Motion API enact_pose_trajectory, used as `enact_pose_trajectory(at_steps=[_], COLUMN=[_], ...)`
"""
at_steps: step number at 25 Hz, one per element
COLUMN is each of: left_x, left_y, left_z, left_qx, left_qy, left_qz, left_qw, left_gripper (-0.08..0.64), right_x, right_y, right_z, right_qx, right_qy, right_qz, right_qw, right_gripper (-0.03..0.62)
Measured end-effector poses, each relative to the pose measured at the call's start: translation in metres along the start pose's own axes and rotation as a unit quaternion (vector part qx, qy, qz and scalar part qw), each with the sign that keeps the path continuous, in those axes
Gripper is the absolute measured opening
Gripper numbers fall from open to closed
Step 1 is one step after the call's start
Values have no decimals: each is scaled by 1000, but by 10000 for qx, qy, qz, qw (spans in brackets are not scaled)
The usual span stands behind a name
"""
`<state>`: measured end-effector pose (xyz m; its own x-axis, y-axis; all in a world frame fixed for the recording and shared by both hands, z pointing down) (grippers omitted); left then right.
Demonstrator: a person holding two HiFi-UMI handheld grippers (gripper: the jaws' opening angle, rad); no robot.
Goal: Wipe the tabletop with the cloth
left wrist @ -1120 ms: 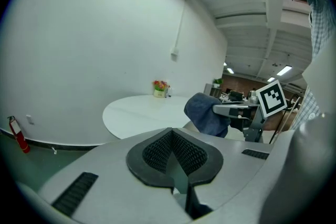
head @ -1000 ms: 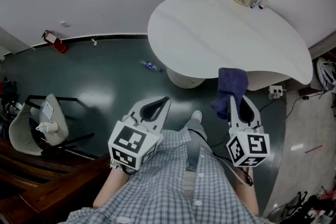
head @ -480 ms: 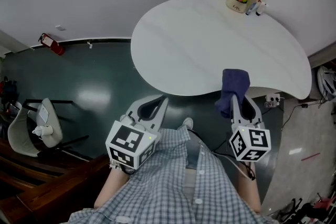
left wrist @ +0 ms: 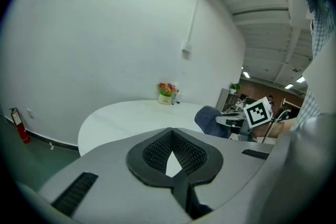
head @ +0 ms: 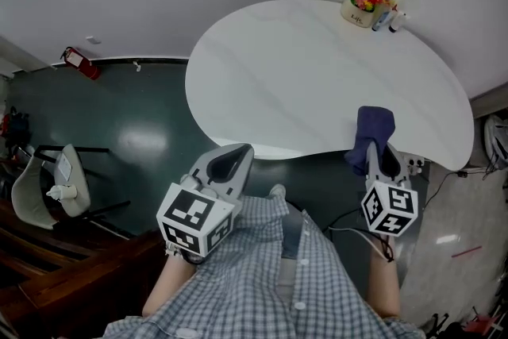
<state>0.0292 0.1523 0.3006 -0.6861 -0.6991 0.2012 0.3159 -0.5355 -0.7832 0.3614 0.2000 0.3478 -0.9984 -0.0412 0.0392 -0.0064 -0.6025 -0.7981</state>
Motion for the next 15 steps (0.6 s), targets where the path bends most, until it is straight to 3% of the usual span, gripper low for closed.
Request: enact_pose_trajectory(at_steps=[6,15], left_x=[7,36], left_y=[5,15], left_z=[6,16], left_qx=[-16,55], left_qy=[174,198], left_qz=[-234,-132], left_qw=[9996,9997], left_gripper=[6,6], right_x=[-34,-42], right_y=[0,-5], right_z=[30,72], right_qx=[259,693], right_qy=[-244,-660], right_qz=[-242,-415], right_qw=[9991,9945], right_gripper=[67,67])
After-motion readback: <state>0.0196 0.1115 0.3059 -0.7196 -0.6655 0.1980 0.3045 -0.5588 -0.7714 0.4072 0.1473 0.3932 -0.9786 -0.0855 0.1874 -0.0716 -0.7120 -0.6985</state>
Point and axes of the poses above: the fingertips, and each gripper's own axes: z forward along the fingers, x to its left, y out of its top, the point moved 9 cm from there along -z, backward along the fingers, and after that the axes turned 11 degrees about x, right-handed, at the moved point
